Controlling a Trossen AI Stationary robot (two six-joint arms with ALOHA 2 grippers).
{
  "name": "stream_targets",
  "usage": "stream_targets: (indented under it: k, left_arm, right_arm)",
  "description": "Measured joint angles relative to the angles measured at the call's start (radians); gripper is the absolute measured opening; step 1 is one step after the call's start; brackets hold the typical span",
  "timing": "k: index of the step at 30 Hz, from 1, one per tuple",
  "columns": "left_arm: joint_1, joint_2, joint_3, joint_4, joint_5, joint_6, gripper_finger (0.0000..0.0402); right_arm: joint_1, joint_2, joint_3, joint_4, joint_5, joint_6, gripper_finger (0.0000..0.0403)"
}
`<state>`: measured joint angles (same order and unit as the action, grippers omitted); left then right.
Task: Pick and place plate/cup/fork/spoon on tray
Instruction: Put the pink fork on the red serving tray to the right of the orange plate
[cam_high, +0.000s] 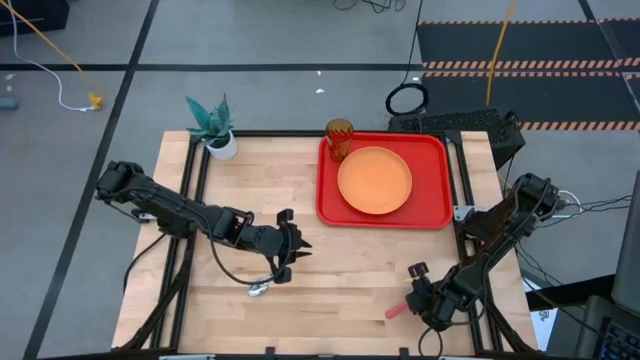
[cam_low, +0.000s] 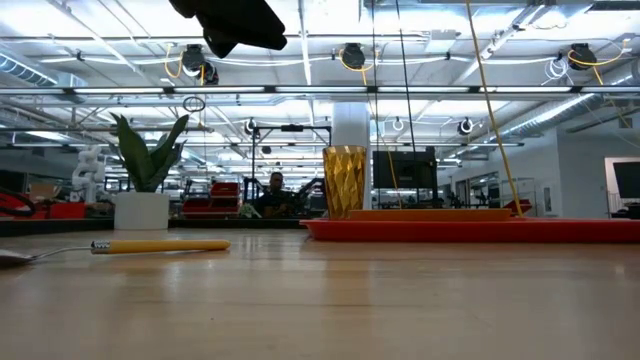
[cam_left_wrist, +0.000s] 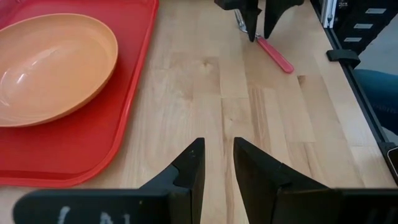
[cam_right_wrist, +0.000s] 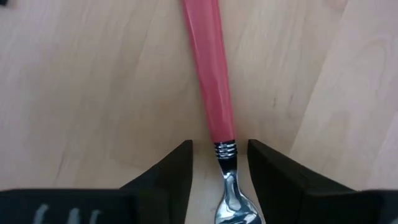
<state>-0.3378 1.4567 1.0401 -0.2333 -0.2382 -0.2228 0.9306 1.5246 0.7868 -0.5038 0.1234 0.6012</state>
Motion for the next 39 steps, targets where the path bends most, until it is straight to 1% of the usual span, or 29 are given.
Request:
stream_targets:
  k: [3,9,12,14,17,24,27,29,30,31,33,35,37,39]
  left_arm:
    - [0.002,0.000,0.000,0.001,0.000,-0.001,0.0088]
    - [0.003,0.000,0.000,0.002,0.000,-0.004,0.0088]
    - [0.003,0.000,0.000,0.002,0.000,-0.017,0.0088]
    - [0.003,0.000,0.000,0.002,0.000,-0.022,0.0088]
    - [0.003,0.000,0.000,0.002,0.000,-0.024,0.0088]
    - [0.004,0.024,0.002,0.063,-0.001,-0.018,0.0088]
    - [0.004,0.043,0.000,0.082,0.001,0.025,0.0088]
    - [0.003,0.073,0.004,0.146,0.002,0.049,0.0088]
    - [0.003,0.084,0.004,0.153,0.007,0.061,0.0088]
    - [0.003,0.096,0.001,0.152,0.019,0.071,0.0088]
    - [0.006,0.143,0.002,0.217,0.057,0.084,0.0088]
    - [0.006,0.171,-0.001,0.225,0.077,0.087,0.0088]
    - [0.009,0.213,0.003,0.296,0.091,0.079,0.0088]
    - [0.011,0.235,0.000,0.304,0.094,0.062,0.0093]
  right_arm:
    - [0.000,0.000,0.000,-0.005,0.003,-0.024,0.0109]
    - [-0.001,0.000,0.000,-0.007,0.006,-0.068,0.0037]
    - [-0.012,0.000,0.001,-0.004,0.005,-0.069,0.0014]
    - [-0.024,-0.001,0.002,-0.001,0.002,-0.069,0.0012]
    - [-0.047,0.003,0.018,-0.010,0.016,-0.085,0.0020]
    - [-0.109,0.002,0.118,-0.109,0.104,-0.226,0.0019]
    - [-0.145,0.002,0.162,-0.151,0.171,-0.289,0.0019]
    - [-0.168,0.001,0.180,-0.161,0.213,-0.331,0.0018]
    - [-0.180,0.002,0.189,-0.167,0.236,-0.353,0.0018]
    - [-0.190,0.001,0.194,-0.167,0.259,-0.375,0.0018]
    - [-0.210,0.000,0.197,-0.167,0.301,-0.411,0.0017]
    - [-0.230,0.001,0.198,-0.168,0.347,-0.451,0.0017]
    - [-0.245,0.001,0.198,-0.177,0.380,-0.478,0.0017]
    - [-0.263,0.001,0.198,-0.180,0.414,-0.511,0.0017]
